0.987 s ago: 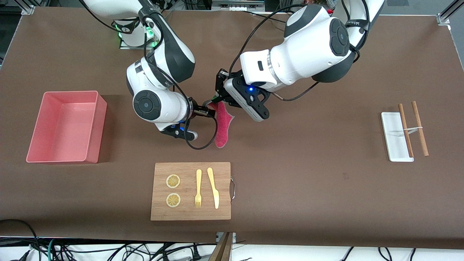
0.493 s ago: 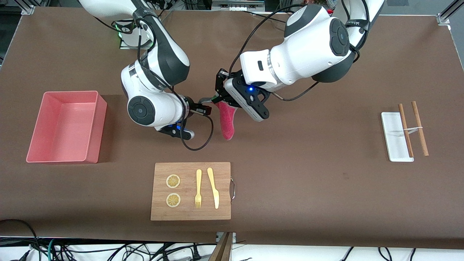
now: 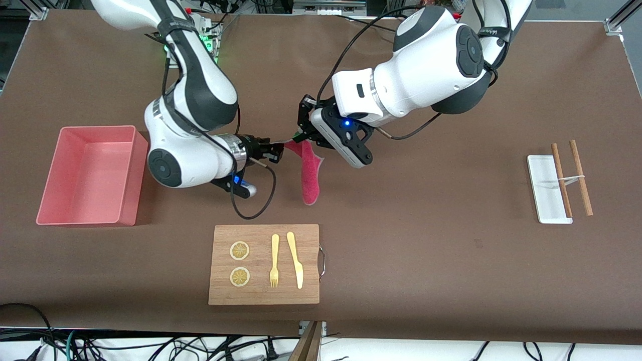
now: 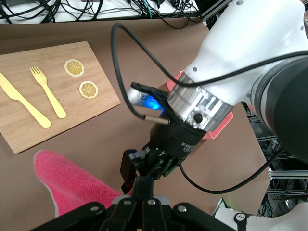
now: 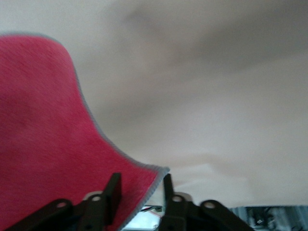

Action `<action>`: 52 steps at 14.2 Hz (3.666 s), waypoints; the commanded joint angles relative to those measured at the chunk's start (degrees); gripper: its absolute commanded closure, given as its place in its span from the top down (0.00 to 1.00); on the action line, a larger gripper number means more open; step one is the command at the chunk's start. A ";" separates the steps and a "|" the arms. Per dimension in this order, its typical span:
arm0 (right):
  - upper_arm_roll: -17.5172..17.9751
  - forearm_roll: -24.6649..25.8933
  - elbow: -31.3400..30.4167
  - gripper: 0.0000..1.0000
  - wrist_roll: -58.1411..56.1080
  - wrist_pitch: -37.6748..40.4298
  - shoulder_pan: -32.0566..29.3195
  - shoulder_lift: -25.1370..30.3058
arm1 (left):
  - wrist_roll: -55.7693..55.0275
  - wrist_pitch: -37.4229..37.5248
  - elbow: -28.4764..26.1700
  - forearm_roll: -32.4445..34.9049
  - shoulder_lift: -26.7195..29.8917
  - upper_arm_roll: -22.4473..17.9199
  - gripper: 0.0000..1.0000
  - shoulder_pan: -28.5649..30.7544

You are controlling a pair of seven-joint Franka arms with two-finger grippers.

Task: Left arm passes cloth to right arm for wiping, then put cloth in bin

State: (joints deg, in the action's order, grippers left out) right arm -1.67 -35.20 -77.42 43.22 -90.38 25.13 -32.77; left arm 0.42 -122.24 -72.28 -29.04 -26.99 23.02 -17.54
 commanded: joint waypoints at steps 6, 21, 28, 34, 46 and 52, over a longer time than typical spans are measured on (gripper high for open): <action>0.36 -2.68 0.70 0.00 3.62 1.43 -1.05 -0.28 | 1.16 -0.10 1.88 -2.69 -0.96 -0.17 0.00 -0.57; 0.36 2.93 -0.44 0.00 -0.15 2.65 -3.51 -0.63 | 0.37 0.42 1.61 -8.14 -0.25 -0.34 1.00 -0.13; 0.27 17.70 -8.36 0.00 -8.42 1.96 -5.17 -3.17 | -4.90 11.81 0.73 2.19 6.06 -1.22 1.00 3.29; -4.02 27.02 -10.03 0.00 -24.55 1.25 -10.53 -5.81 | -4.64 30.21 1.35 22.07 11.43 -1.22 1.00 9.88; -9.23 39.67 -3.97 0.00 -42.78 -6.37 -10.99 -8.10 | -6.93 29.21 -15.39 29.03 25.57 -18.31 1.00 12.90; 0.43 39.25 -3.96 0.00 -25.42 -13.85 -10.37 -9.86 | -5.35 25.12 -20.71 29.22 24.62 -22.23 1.00 12.09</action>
State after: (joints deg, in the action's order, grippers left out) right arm -4.53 3.27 -82.64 10.76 -102.63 14.80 -41.42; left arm -5.36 -96.46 -92.36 -0.35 -2.63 1.15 -4.13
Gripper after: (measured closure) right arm 0.982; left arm 0.000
